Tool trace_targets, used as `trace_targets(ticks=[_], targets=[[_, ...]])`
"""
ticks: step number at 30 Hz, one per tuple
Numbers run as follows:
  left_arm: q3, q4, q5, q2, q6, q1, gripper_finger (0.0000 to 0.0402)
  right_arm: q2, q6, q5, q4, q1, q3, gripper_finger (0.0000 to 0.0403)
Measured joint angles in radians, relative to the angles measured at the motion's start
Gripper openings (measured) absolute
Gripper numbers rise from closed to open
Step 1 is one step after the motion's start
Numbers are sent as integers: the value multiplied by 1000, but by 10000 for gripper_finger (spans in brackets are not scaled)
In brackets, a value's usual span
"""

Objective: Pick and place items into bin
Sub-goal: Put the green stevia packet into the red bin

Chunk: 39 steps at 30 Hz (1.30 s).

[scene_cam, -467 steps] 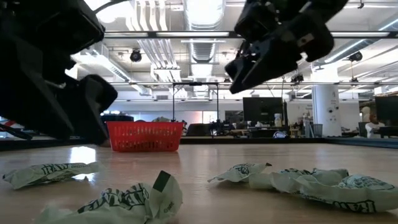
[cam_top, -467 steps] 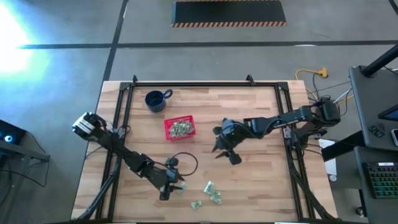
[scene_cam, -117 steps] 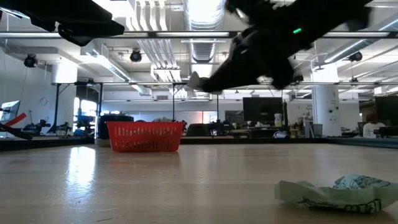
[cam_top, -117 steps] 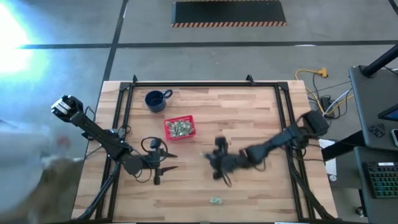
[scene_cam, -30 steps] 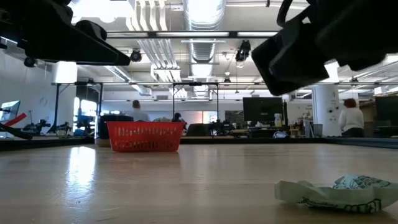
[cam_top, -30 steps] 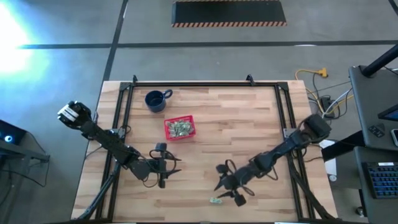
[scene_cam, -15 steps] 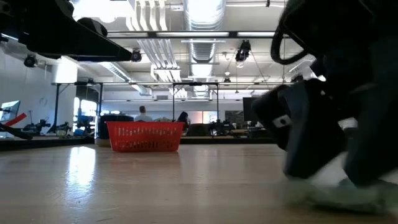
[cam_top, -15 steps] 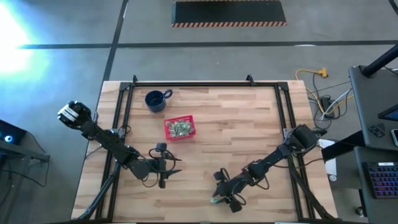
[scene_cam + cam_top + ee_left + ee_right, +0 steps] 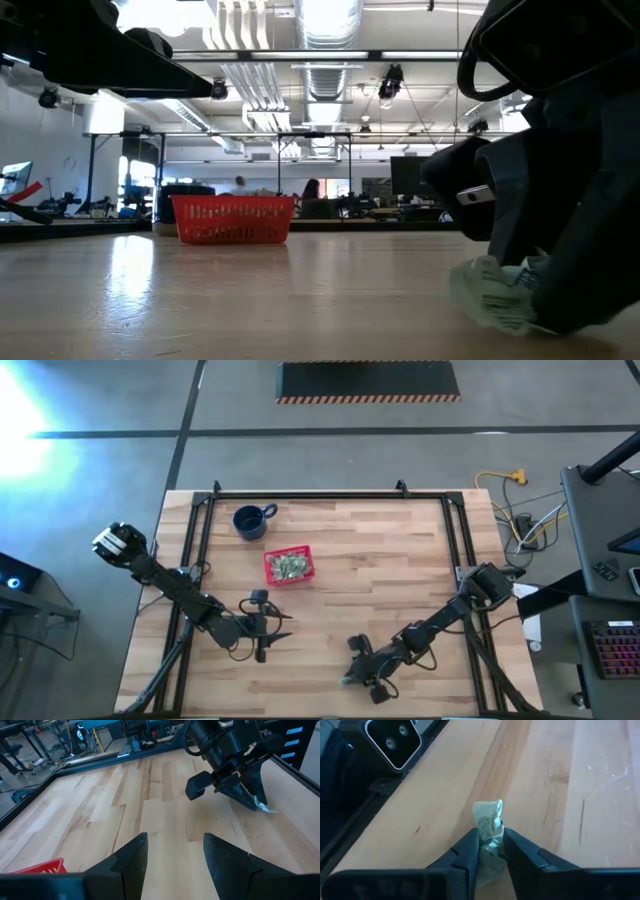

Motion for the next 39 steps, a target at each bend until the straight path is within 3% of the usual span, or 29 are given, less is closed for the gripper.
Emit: trace_targets(ticks=[7, 13, 23, 26, 32, 39], targets=[[0, 0, 0, 0, 0, 0, 176, -20, -71, 45, -19, -1, -3, 17], [-1, -1, -5, 0, 4, 0, 176, -81, -223, 163, -15, -47, -1, 11], [-3, -103, -196, -55, 0, -10, 176, -163, -396, 193, -7, -314, -2, 10], [-4, -145, -207, -99, 1, -15, 176, -166, -421, 135, -8, -421, 4, 10], [-4, -185, -206, -161, 1, -26, 176, -166, -458, -91, -4, -614, 69, 9], [-5, -264, -206, -219, 8, -27, 176, -160, -509, -264, -33, -737, 192, 9]])
